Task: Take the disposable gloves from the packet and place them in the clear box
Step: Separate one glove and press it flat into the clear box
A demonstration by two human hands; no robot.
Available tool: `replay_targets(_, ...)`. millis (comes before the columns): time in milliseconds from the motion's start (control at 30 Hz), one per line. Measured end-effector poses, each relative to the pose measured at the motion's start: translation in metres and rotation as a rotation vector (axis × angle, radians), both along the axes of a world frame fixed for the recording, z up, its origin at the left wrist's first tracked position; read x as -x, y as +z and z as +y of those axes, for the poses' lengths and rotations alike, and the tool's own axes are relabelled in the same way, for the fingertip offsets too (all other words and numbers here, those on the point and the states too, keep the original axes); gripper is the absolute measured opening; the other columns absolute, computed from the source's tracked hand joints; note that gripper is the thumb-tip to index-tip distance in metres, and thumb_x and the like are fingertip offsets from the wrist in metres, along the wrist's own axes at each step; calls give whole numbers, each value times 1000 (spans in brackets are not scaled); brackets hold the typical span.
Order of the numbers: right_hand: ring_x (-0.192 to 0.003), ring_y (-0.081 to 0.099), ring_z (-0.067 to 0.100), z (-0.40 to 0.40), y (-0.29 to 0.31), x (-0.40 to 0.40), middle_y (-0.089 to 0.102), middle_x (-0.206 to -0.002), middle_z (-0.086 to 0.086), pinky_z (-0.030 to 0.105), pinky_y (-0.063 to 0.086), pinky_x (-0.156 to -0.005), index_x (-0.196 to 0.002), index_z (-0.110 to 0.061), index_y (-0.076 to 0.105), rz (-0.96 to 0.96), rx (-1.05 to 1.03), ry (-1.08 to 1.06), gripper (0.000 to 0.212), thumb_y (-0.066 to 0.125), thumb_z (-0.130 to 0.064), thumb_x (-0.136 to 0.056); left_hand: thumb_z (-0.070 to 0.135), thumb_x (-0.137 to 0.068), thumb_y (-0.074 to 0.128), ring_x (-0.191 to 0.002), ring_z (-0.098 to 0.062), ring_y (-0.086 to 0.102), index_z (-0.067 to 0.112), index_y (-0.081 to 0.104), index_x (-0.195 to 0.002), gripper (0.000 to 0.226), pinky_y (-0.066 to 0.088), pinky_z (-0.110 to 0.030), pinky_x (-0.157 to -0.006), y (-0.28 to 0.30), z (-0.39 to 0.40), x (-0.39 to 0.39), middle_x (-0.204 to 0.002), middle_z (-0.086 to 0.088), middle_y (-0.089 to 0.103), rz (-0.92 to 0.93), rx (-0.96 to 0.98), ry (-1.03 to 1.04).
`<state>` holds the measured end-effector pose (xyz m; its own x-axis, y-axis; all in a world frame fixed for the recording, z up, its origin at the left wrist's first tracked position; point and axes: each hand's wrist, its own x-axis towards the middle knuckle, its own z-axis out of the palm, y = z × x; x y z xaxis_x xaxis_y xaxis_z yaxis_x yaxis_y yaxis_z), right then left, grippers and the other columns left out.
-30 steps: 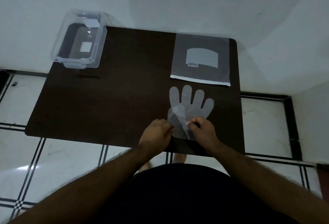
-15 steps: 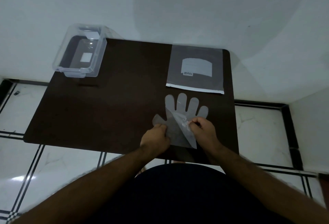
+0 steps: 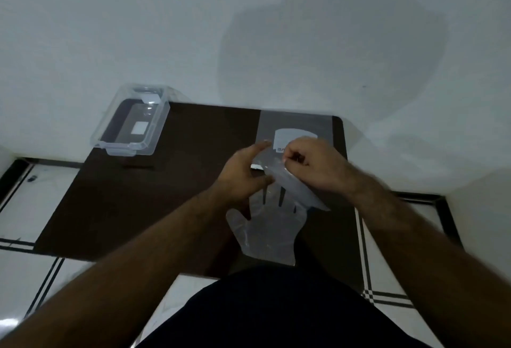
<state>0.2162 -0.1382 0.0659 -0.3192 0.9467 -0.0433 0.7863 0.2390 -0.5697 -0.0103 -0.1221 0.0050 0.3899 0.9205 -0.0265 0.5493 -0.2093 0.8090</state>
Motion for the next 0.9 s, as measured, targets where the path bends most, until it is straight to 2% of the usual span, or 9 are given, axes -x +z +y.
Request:
replay_targets(67, -86, 62, 9, 18, 29, -1, 68, -94, -4, 33, 55, -77, -96, -20, 73, -41, -90, 103, 7, 68, -24, -99, 36, -82, 91, -155, -17, 38, 31, 50, -157, 86, 36, -43, -126, 26, 24, -1, -163, 6, 50, 21, -57, -119)
replay_targets(133, -84, 63, 9, 31, 53, -1, 70, -92, -5, 37, 57, -76, -94, -20, 75, -53, -170, 181, 7, 70, -24, -96, 39, -81, 91, -156, -22, 35, 26, 59, -150, 78, 34, -44, -125, 48, 40, -2, -160, 2, 54, 61, -148, -204)
replay_targets(233, -80, 64, 9, 43, 82, 2, 69, -88, -8, 39, 57, -75, -94, -17, 78, -30, -268, 256, 7, 74, -22, -93, 44, -84, 85, -127, -17, 64, 19, 76, -129, 52, 56, -45, -106, 68, 44, -1, -133, 0, 71, 30, -196, -170)
replay_targets(333, -77, 60, 4, 47, 91, 6, 66, -87, -11, 22, 51, -70, -102, -20, 77, 135, -362, 166, 23, 80, -40, -91, 23, -93, 85, -98, -17, 76, 14, 80, -113, 22, 63, -46, -86, 75, 38, 9, -105, 1, 79, -123, -145, -107)
replay_targets(467, -94, 71, 11, 50, 84, 12, 74, -105, -6, 25, 62, -80, -118, -25, 72, 387, -73, 44, 63, 85, -65, -71, 6, -96, 79, -85, -15, 72, -1, 75, -105, 12, 56, -35, -78, 81, 37, 35, -92, -6, 77, -324, -61, -40)
replay_targets(533, -98, 74, 11, 54, 75, 20, 76, -107, -7, 37, 66, -86, -117, -28, 73, 322, 80, 87, 61, 94, -56, -67, -2, -97, 76, -90, -20, 75, -7, 74, -108, 13, 58, -36, -84, 82, 42, 53, -98, -14, 79, -414, -39, -10)
replay_targets(633, -91, 78, 11, 63, 64, 41, 81, -99, -6, 47, 67, -87, -106, -26, 78, 330, 111, 90, 36, 97, -27, -76, -3, -97, 74, -98, -25, 78, -9, 73, -108, 12, 61, -38, -91, 81, 59, 87, -105, -19, 80, -460, -16, 35)
replay_targets(800, -80, 79, 22, 98, 61, 93, 82, -83, 3, 43, 67, -86, -96, -17, 83, 418, 69, 5, 12, 85, -7, -89, 7, -95, 80, -102, -28, 75, 16, 80, -98, 10, 59, -53, -100, 73, 101, 161, -102, -13, 80, -445, 30, 80)
replay_targets(900, -77, 79, 21, 128, 66, 137, 81, -80, 3, 36, 65, -83, -95, -15, 83, 399, 60, -10, 12, 84, -6, -89, 4, -94, 80, -103, -32, 75, 5, 79, -103, 9, 59, -53, -99, 74, 125, 204, -106, -21, 79, -478, 72, 77)
